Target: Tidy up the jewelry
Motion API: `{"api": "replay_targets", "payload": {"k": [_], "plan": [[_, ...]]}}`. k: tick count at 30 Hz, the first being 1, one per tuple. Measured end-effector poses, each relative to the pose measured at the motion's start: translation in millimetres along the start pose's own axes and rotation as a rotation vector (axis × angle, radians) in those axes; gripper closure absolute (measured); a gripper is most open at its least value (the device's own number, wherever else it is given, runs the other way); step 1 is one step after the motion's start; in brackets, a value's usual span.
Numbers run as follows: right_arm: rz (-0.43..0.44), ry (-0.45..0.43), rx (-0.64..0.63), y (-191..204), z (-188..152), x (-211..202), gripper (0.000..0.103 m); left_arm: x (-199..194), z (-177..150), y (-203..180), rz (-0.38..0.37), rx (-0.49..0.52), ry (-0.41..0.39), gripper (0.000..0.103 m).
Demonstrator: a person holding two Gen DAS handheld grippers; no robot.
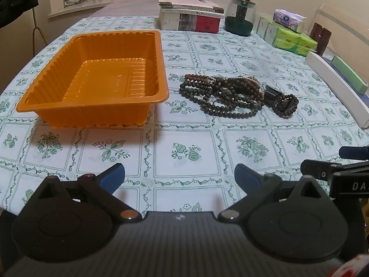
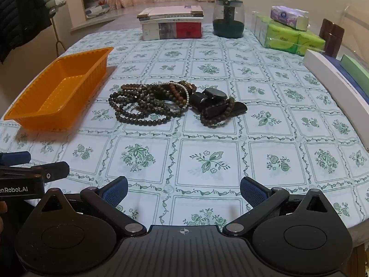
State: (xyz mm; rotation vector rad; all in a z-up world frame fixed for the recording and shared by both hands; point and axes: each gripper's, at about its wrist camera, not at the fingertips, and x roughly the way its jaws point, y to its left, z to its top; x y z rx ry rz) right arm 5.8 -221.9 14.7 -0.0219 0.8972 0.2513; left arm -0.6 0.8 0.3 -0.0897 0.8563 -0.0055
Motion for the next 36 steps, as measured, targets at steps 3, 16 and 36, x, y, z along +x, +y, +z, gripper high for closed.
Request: {"api": "replay_targets", "payload": {"k": [3,16,36], "plan": [[0.002,-0.003,-0.001,0.6,0.2,-1.0,0.000,-0.2,-0.2,-0.5,-0.006,0.002,0.001,0.003],[-0.001,-0.007,0.001,1.5,1.1,-2.2,0.000,-2.4,0.4,-3.5,-0.010,0.002,-0.001,0.004],[-0.001,-0.007,-0.001,1.9,2.1,-3.4,0.000,-3.0,2.1,-4.5,-0.020,0.002,-0.003,0.004]]}}
